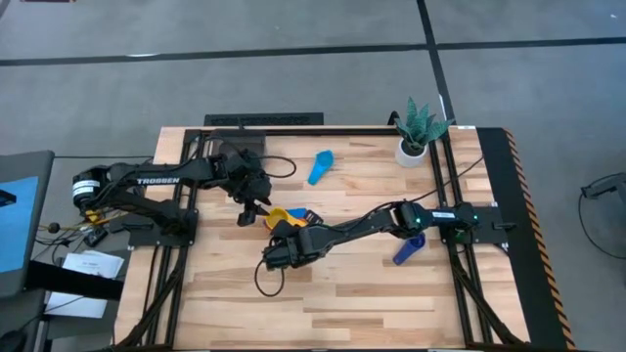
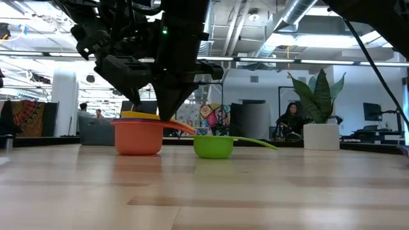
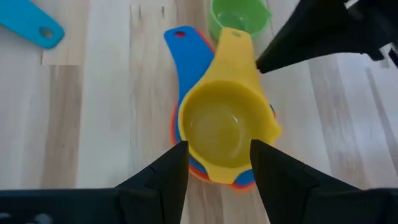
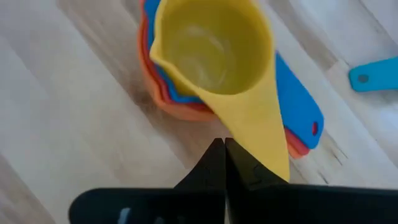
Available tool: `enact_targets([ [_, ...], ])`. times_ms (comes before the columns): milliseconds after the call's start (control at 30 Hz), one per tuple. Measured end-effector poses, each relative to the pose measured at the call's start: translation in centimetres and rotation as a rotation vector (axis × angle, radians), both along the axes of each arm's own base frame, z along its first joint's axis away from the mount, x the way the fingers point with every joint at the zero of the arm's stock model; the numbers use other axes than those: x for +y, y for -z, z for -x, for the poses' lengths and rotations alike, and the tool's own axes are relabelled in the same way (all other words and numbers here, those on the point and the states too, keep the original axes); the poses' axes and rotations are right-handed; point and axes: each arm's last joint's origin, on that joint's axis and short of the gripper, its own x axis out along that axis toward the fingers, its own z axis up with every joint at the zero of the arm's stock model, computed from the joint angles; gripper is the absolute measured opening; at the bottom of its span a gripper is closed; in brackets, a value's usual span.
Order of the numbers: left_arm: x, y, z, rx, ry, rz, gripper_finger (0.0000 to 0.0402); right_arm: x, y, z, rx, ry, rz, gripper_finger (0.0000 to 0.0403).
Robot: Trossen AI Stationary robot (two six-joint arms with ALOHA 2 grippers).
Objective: Nest measuring cups in basket
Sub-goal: Stack the yellow measuring cup on top of the blue measuring cup
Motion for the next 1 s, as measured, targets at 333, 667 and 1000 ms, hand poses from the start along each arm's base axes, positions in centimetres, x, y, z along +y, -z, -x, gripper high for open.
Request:
enact_targets([
  [333,0.3,-0.2,-0.1,-0.016,-0.037,-0.03,0.016,1.1,-4.4,3.4,0.023,0.072,0.145,0.0008],
  [667,0.3,-0.1,0.0,-0.001,-0.047,-0.033,0.016,3.0,-1.7,0.8,-0.088,-0.146,-0.07,0.0004],
  [1000,0.3,0.0,0.0,0.007,-0.044,-0.03,0.016,4.4,-1.3,-1.6,-0.322,-0.35,-0.331,0.0003],
])
